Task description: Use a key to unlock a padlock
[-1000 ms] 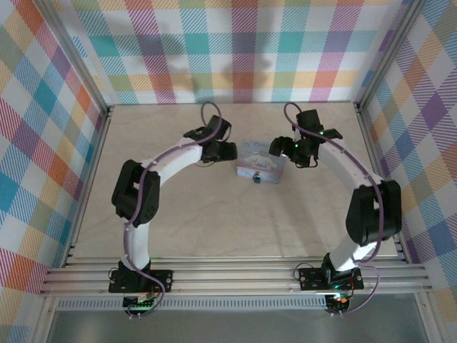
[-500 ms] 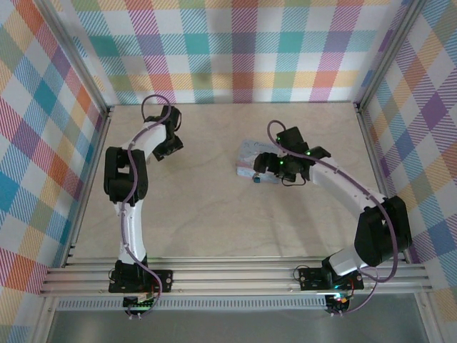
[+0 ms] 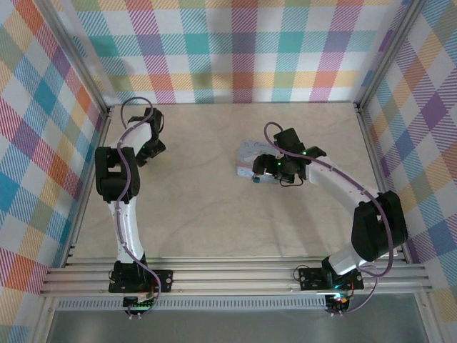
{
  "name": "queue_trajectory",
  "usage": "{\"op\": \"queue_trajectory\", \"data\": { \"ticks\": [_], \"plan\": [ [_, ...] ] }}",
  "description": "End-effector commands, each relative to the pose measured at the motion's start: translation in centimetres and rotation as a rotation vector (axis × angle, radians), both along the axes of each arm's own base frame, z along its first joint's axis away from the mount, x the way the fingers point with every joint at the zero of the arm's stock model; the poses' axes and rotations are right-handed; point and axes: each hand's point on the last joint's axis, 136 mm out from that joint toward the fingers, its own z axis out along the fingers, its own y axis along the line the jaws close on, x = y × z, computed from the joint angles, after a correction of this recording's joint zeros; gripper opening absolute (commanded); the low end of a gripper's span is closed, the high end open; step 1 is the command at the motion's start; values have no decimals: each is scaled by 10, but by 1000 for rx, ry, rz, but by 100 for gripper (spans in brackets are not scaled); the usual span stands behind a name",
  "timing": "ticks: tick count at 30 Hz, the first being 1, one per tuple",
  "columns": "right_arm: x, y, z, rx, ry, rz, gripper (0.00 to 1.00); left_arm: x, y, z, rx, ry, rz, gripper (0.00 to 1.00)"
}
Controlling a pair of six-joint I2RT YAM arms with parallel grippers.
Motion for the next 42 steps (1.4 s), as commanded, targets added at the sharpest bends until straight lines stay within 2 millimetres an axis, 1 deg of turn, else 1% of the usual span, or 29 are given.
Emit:
{"op": "queue_trajectory", "data": {
  "ticks": [1,3,7,11,14,18,21,23,25,28,31,36,42],
  "plan": [
    [7,8,7,25,-19,15,86,-2,5,16,-22,-2,3,71],
    [7,7,7,24,-19,13,87,1,8,15,-31,5,1,70],
    [5,6,7,21,-18,10,87,4,8,14,-74,34,-14,63],
    [3,4,6,19,-18,3,87,-1,5,11,-92,63,-21,59],
    [3,4,7,20,-20,3,87,-5,5,10,-97,77,-12,58],
    [4,5,8,26,-25,5,87,-21,3,3,-119,90,84,59],
    [5,6,8,30,-27,9,87,-27,5,0,-124,32,177,59],
    [4,8,6,32,-22,17,87,-27,10,2,-101,-11,237,59],
    [4,9,6,35,-20,25,87,-28,18,8,-54,-25,285,59],
    [2,8,5,31,-19,35,88,-29,25,13,-15,-53,348,59],
    [2,6,2,19,-23,37,88,-25,27,14,-6,-93,378,59],
    [-2,3,0,-2,-18,53,88,-13,23,14,-18,-44,340,57],
    [-3,-4,1,-31,-42,53,89,-11,14,10,-60,-27,312,47]
  ]
}}
